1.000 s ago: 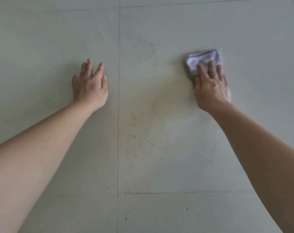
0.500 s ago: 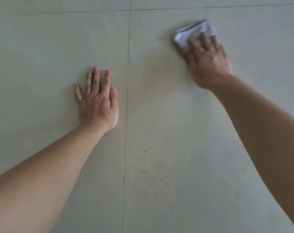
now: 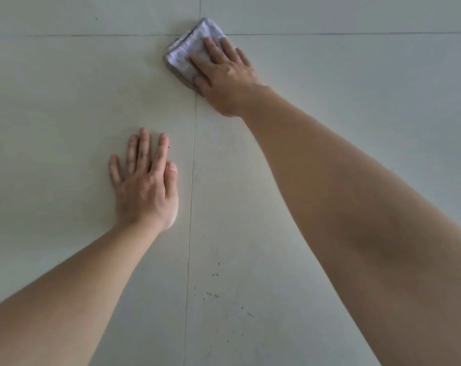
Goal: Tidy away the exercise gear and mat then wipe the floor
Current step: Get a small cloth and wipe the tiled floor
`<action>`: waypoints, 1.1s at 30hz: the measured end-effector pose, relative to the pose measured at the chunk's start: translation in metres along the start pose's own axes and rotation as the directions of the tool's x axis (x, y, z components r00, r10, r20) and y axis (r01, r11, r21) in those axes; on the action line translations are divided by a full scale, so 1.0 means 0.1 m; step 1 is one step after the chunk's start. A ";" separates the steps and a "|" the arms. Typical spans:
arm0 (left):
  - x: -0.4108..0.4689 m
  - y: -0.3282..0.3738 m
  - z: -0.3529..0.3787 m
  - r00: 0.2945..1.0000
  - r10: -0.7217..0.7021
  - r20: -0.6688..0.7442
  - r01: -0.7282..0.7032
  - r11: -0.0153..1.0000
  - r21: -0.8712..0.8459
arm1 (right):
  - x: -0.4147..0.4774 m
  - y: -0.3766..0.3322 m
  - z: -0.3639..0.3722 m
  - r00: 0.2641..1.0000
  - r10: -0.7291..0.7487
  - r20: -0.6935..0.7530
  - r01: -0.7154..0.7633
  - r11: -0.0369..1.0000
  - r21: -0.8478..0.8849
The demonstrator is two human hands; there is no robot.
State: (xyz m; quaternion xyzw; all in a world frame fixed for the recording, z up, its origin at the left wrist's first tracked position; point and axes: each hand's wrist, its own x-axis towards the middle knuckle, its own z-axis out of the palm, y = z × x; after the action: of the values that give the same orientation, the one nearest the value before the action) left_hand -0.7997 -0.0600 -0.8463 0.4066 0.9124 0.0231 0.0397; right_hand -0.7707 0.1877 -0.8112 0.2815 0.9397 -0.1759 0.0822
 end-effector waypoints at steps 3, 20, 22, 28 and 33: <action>0.00 0.00 0.00 1.000 0.001 0.009 -0.001 1.000 0.004 | -0.19 0.69 -0.17 0.986 0.158 -0.061 -0.159 0.987 -0.027; 0.00 0.05 -0.06 1.000 -0.010 0.004 0.010 1.000 0.004 | -2.41 -0.08 0.71 0.990 -0.144 0.002 0.144 0.990 0.003; 0.00 0.06 -0.06 1.000 -0.023 0.013 0.023 1.000 0.010 | -2.52 0.20 0.63 0.995 -0.096 -0.025 0.096 0.995 -0.011; -0.03 0.20 -0.17 0.994 -0.064 0.090 0.058 0.997 0.060 | -3.14 1.36 0.32 0.864 0.502 -0.030 -0.499 0.863 0.077; -0.53 0.46 -0.19 0.993 0.056 0.103 -0.058 0.998 0.013 | -3.70 0.83 0.70 0.892 0.436 -0.117 -0.423 0.898 0.120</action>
State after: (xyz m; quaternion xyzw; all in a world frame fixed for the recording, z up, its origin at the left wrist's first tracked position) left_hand -0.7321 -0.0686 -0.8215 0.4335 0.8973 -0.0039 0.0829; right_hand -0.4137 0.0412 -0.8056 0.4975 0.8486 -0.1759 0.0394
